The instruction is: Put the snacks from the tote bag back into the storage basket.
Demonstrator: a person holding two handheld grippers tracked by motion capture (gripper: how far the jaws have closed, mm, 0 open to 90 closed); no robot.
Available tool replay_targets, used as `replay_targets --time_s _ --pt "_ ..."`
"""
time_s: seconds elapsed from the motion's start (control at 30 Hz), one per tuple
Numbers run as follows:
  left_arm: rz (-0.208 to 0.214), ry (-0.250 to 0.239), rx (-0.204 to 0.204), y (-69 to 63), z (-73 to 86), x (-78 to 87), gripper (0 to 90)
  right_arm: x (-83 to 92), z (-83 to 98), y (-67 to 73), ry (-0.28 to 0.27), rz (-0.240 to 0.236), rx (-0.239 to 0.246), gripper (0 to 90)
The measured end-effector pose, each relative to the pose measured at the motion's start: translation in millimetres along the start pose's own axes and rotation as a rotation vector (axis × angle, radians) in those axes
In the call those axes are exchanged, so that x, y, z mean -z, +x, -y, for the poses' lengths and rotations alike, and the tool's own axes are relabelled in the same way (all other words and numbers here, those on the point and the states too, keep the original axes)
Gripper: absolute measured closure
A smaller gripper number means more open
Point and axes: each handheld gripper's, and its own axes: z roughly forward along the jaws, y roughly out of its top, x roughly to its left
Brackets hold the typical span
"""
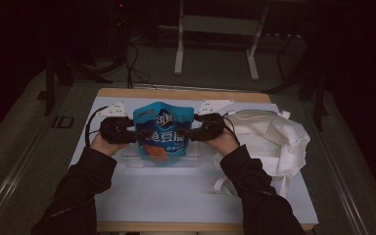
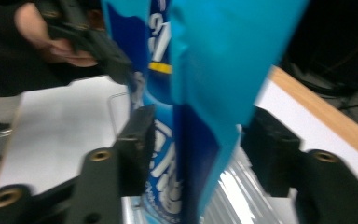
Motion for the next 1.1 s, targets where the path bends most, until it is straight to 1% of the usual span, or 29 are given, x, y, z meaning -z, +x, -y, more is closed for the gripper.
replay_targets --time_s 0.03,0.07,0.1,0.13,0.17,0.2,0.23,0.27,0.3,0.33,0.37,0.4,0.43,0.47,0.5,0.53,0.57,0.6,0.67,0.73,0.8,0.83,0.87,0.93,1.0,1.07,1.1 --pt "0.003 -0.003 0.011 0.1 -0.7 0.6 39.5 1.4 -0.1 -0.1 -0.002 0.003 -0.007 38.4" --pt "0.004 -0.003 0.03 0.1 -1.4 1.0 34.0 2.7 0.2 -0.2 -0.01 0.001 -0.007 38.0" --pt "0.007 -0.004 0.047 -0.4 -2.0 0.7 25.2 4.6 0.7 0.2 -0.018 0.004 -0.011 35.9" --pt "0.015 0.002 0.047 -0.9 -2.0 0.4 14.8 6.9 1.2 -0.5 -0.029 0.006 -0.013 32.6" --pt "0.008 0.007 0.048 -2.4 -2.0 0.3 9.1 8.4 1.4 -0.9 -0.037 -0.002 -0.021 30.5" --pt "-0.012 0.007 0.045 -3.9 -1.7 0.1 8.1 11.1 1.5 -1.8 -0.046 -0.005 -0.032 28.6" --pt "-0.02 0.011 0.038 -4.9 -1.6 0.2 7.1 13.3 1.9 -1.9 -0.052 -0.007 -0.034 22.4" --pt "-0.02 0.014 0.03 -6.7 -1.3 0.9 1.9 15.0 1.9 -1.7 -0.058 -0.01 -0.028 18.9" --pt "-0.02 -0.001 0.027 -8.2 -0.6 2.2 0.7 18.2 1.8 -1.6 -0.07 0.0 -0.034 18.9" --pt "-0.027 -0.008 0.028 -9.3 -0.2 3.5 0.7 21.3 1.8 -1.7 -0.082 -0.006 -0.049 18.5" --pt "-0.056 -0.007 0.033 -11.1 0.2 5.0 0.7 23.6 1.8 -1.5 -0.087 -0.014 -0.049 15.6" --pt "-0.065 -0.006 0.034 -12.3 0.7 5.7 0.7 27.5 1.6 0.1 -0.086 -0.014 -0.033 12.5" --pt "-0.081 -0.001 0.034 -14.6 2.0 6.2 0.7 29.7 1.4 0.8 -0.08 -0.002 -0.024 13.6" --pt "-0.108 0.01 0.041 -16.3 3.3 6.3 0.7 33.1 0.9 2.0 -0.062 0.013 -0.026 13.8" --pt "-0.118 0.008 0.043 -17.6 4.7 6.7 0.7 35.9 0.8 2.8 -0.055 0.016 -0.018 13.8" --pt "-0.117 0.004 0.054 -19.7 7.0 7.7 0.7 38.1 0.7 4.0 -0.053 0.021 -0.015 13.8" --pt "-0.135 0.004 0.063 -21.5 8.6 8.4 0.7 41.4 0.6 5.5 -0.041 0.036 -0.008 13.9" --pt "-0.142 -0.001 0.067 -23.0 9.8 9.1 0.7 44.1 0.7 6.3 -0.036 0.043 -0.004 13.9" --pt "-0.163 0.006 0.079 -26.3 13.2 11.1 0.7 49.1 1.9 7.1 -0.028 0.053 -0.01 14.0" --pt "-0.165 0.016 0.081 -29.1 18.2 11.0 0.7 53.6 4.6 7.0 -0.023 0.067 -0.014 14.0" --pt "-0.191 0.021 0.08 -33.8 24.1 10.5 0.7 56.9 8.0 6.7 -0.022 0.067 -0.021 14.0" --pt "-0.18 0.018 0.085 -35.6 26.8 10.5 0.7 59.4 10.7 7.4 -0.022 0.071 -0.02 14.0" --pt "-0.18 0.017 0.089 -37.6 29.2 10.6 0.7 60.9 12.6 7.9 -0.021 0.069 -0.02 14.0" --pt "-0.19 0.015 0.092 -41.8 33.2 10.8 0.7 63.5 16.0 8.7 -0.016 0.077 -0.018 14.0" --pt "-0.194 0.006 0.09 -45.8 35.7 11.5 0.7 66.5 19.6 9.0 -0.022 0.082 -0.03 14.1" --pt "-0.177 -0.019 0.085 -49.4 38.2 13.0 0.7 69.4 22.0 10.0 -0.028 0.083 -0.037 14.2" --pt "-0.168 -0.033 0.094 -50.1 39.5 13.9 0.7 70.5 23.1 10.9 -0.03 0.083 -0.037 14.2"
